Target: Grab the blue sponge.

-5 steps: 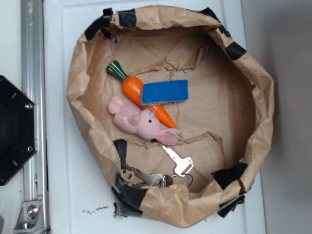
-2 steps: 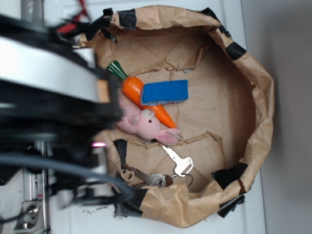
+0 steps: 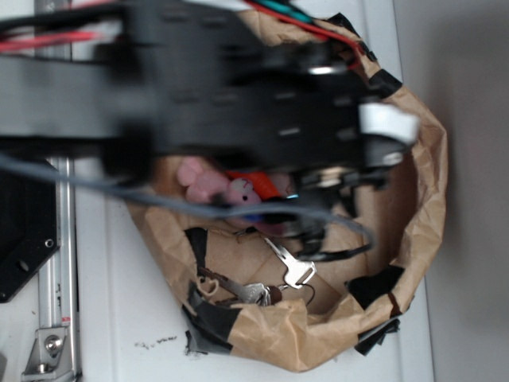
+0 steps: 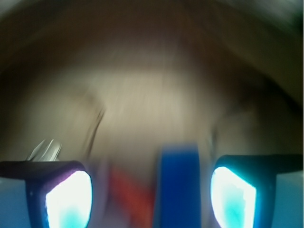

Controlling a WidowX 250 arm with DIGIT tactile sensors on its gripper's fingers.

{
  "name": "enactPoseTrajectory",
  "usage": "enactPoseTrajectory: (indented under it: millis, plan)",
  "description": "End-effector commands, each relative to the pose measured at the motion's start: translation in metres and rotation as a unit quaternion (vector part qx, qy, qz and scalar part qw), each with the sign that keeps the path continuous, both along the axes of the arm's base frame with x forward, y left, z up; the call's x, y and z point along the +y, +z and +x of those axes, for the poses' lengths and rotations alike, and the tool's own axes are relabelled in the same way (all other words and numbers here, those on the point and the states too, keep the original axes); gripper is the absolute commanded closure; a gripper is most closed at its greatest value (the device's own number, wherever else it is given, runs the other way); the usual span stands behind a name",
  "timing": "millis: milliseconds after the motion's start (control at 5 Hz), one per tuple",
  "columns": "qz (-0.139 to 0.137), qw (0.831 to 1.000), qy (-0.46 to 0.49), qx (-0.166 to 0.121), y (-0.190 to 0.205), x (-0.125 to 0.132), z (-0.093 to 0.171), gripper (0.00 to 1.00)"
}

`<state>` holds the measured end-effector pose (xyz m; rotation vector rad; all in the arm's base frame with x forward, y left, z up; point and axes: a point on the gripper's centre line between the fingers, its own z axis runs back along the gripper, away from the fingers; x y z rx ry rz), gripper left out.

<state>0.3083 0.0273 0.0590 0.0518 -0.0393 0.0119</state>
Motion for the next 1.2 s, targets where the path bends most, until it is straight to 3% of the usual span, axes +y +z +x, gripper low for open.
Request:
enactPoseTrajectory:
  millis: [0, 200, 400, 600, 1000]
  plan:
    - [0.026, 0.989, 0.069, 0.126, -0.052, -0.004, -0.024, 0.0]
    - [0.058, 0.992, 0.07, 0.083, -0.026, -0.006, -0.045, 0.0]
    - [0.082, 0.991, 0.105, 0.006, 0.006, 0.002, -0.061, 0.0]
    - [0.053, 0.989, 0.133, -0.034, 0.041, 0.012, -0.069, 0.0]
    - [0.053, 0.989, 0.139, -0.021, 0.034, 0.01, -0.07, 0.0]
